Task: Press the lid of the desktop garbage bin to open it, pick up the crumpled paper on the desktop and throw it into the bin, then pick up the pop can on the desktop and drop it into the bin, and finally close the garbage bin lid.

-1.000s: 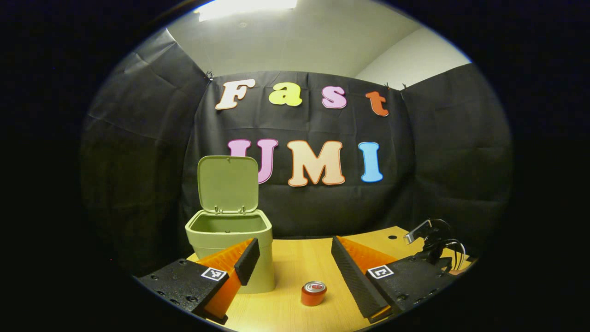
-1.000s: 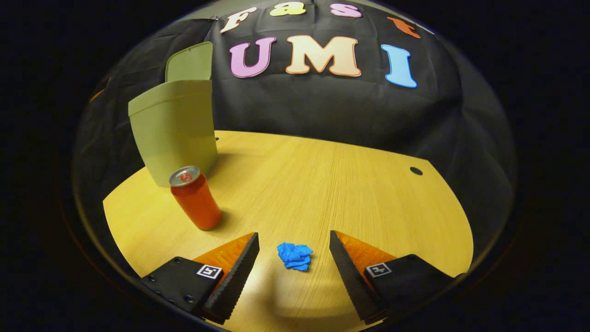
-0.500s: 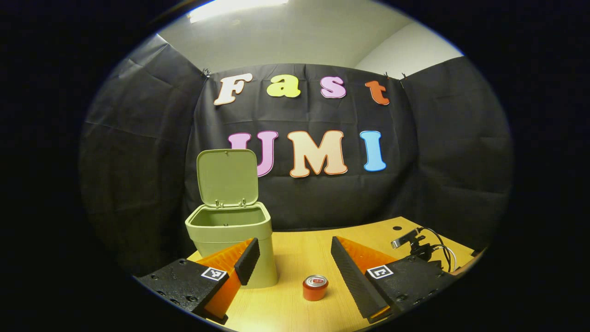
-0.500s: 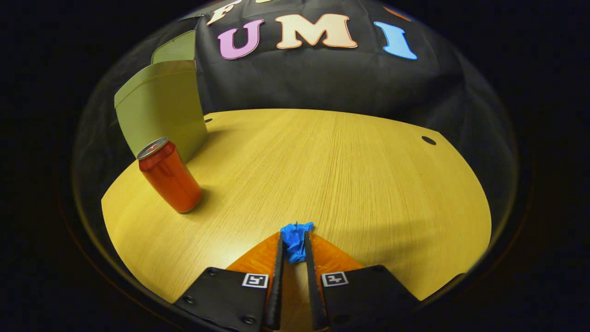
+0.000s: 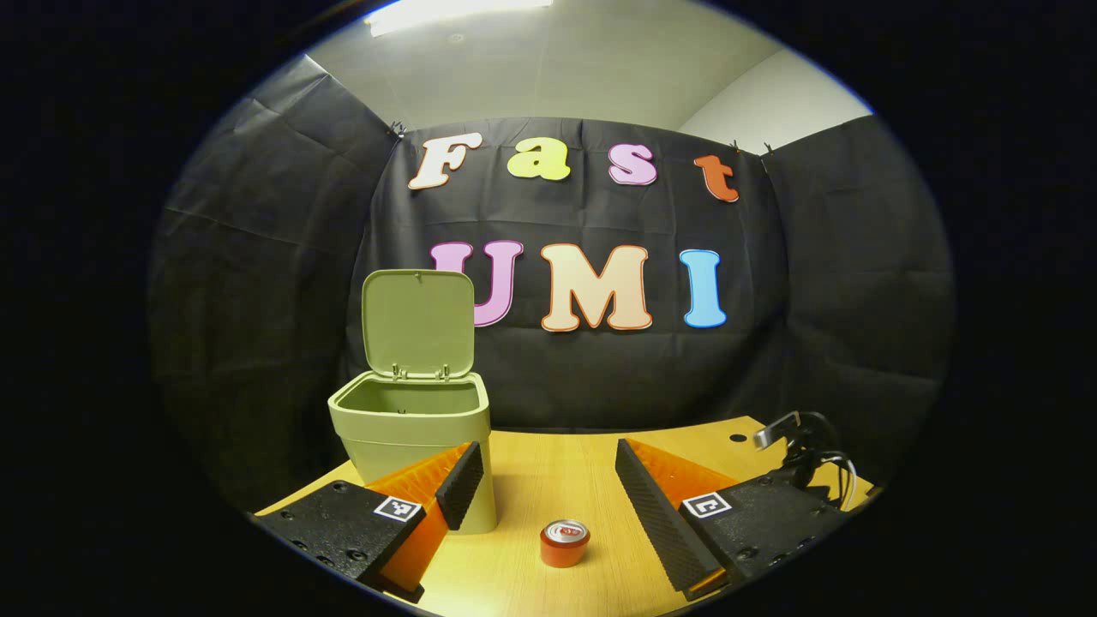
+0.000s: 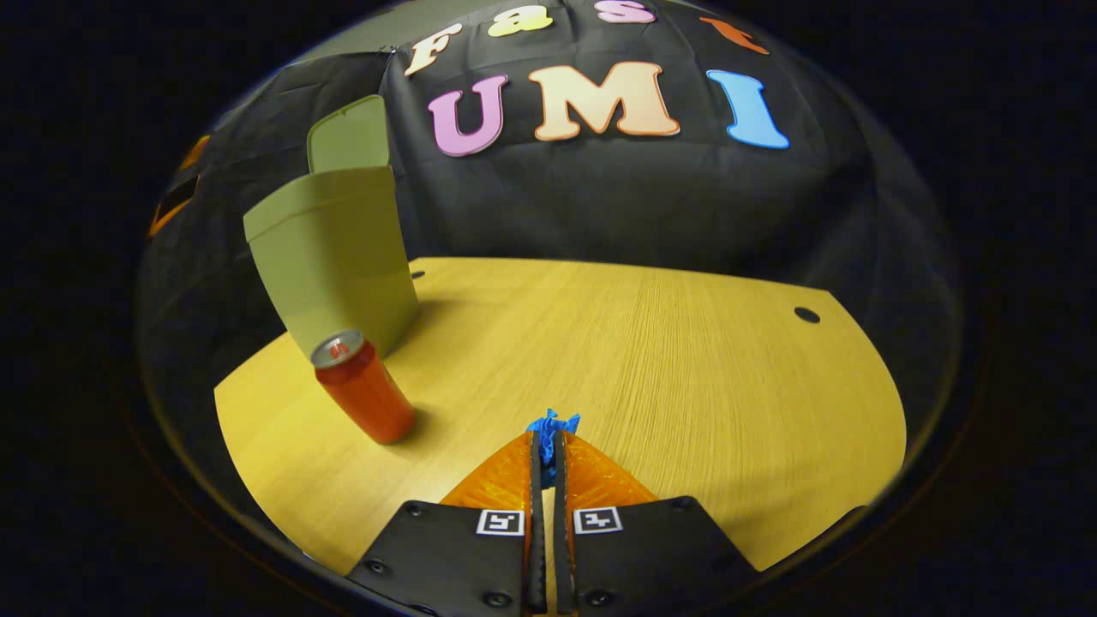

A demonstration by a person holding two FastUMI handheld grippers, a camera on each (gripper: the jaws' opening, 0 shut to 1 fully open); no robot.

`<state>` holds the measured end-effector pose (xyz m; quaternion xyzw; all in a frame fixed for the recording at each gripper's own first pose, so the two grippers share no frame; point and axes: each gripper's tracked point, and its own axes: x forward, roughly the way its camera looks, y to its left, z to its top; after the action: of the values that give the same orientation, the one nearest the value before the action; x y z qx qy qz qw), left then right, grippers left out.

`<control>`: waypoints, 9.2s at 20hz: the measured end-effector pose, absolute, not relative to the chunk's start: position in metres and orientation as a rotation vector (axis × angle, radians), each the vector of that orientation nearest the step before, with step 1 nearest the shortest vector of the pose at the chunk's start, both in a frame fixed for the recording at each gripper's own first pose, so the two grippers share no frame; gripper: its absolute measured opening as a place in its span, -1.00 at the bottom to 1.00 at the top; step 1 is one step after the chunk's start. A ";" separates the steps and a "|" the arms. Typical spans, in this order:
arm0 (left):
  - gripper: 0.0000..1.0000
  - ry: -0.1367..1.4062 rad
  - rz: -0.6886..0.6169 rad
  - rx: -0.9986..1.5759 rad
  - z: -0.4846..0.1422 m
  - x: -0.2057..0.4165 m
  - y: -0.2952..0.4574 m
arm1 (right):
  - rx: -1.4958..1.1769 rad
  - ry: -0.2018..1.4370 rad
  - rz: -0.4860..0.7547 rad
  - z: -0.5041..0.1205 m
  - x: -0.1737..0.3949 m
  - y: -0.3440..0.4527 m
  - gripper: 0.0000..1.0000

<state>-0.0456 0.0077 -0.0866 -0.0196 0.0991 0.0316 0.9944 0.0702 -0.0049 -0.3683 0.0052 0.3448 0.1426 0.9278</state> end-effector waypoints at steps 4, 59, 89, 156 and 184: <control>0.89 0.216 0.033 -0.070 -0.097 -0.032 0.024 | 0.014 0.539 0.274 -0.288 0.103 0.021 -0.87; 0.85 0.684 -0.267 -0.082 -0.357 -0.012 -0.024 | 0.087 0.430 -0.190 -0.149 0.058 -0.156 0.94; 0.47 0.259 -0.056 -0.093 -0.072 0.126 0.125 | 0.251 0.425 -0.076 -0.175 0.044 -0.102 0.95; 0.85 0.347 0.187 0.042 -0.154 0.079 0.206 | 0.191 0.550 0.008 -0.215 0.042 -0.069 0.95; 0.84 0.072 0.002 -0.087 -0.037 0.004 0.015 | 0.164 0.160 0.219 -0.071 0.032 -0.054 0.94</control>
<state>0.0042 0.0145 -0.0365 -0.0433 0.0357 0.0012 0.9984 0.0318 -0.0538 -0.0707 0.0817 0.0797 0.1089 0.9875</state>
